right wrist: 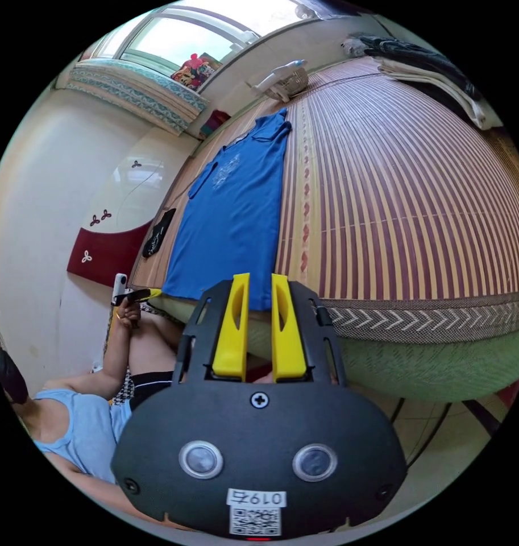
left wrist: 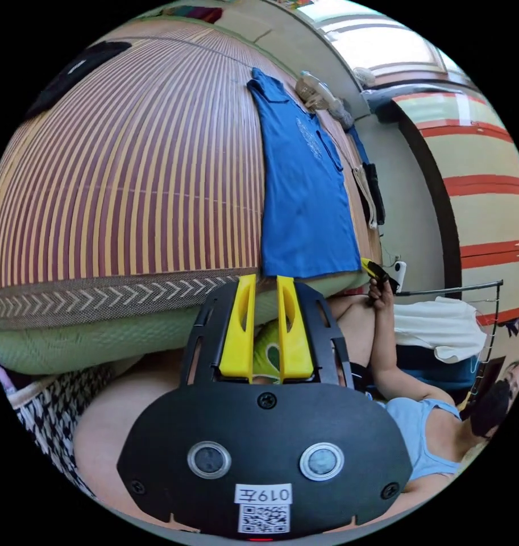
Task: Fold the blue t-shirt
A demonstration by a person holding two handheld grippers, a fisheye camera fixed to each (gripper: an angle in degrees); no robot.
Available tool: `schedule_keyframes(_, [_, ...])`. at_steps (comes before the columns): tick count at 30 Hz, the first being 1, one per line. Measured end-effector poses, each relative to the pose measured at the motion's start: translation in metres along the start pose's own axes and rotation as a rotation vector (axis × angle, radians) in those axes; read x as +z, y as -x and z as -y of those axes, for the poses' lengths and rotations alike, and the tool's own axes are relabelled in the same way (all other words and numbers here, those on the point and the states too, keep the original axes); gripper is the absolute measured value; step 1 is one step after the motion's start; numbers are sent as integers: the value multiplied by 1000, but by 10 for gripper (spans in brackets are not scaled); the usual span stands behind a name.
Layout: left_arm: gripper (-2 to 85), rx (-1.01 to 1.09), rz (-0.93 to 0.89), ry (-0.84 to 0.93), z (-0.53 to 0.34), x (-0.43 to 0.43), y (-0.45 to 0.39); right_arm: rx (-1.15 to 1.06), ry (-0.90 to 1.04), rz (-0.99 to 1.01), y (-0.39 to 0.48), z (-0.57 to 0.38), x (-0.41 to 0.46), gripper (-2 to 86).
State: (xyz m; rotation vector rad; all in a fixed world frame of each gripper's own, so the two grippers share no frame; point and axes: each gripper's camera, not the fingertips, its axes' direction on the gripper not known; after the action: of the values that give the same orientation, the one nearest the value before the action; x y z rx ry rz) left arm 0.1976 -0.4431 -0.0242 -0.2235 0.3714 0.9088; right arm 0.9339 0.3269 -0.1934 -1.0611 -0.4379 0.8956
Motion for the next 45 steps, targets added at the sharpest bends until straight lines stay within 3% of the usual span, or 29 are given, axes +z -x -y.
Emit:
schedule_keyframes(7, [54,-112,-139,-27,1,-2,37,54,-4,106,-28,-3,-9,62])
schedule_keyframes(15, [24,-91,-112,5,4,7,27,35,46,81,-35,-6,-2,12])
schedule_keyframes(20, [15,-49,-111,-63,-6,-13,16,25,-32,93,-40,-15,-13,-6])
schedule_keyframes(24, [12,-45,13,-48,-12,-20,10,47,-24,84,-47,-21,-11,-7])
schedule_keyframes(34, [14,-19,43,-71,-36,-2,-4,35,-19,36,-48,-33,7,9])
schedule_keyframes(39, [15,50,189,-51,-59,10,-35,-75,-50,-49,-30,-46,12,64])
schedule_keyframes(45, [17,183,381,-180,-99,20,-80,-99,-22,-131,-19,-64,37,65])
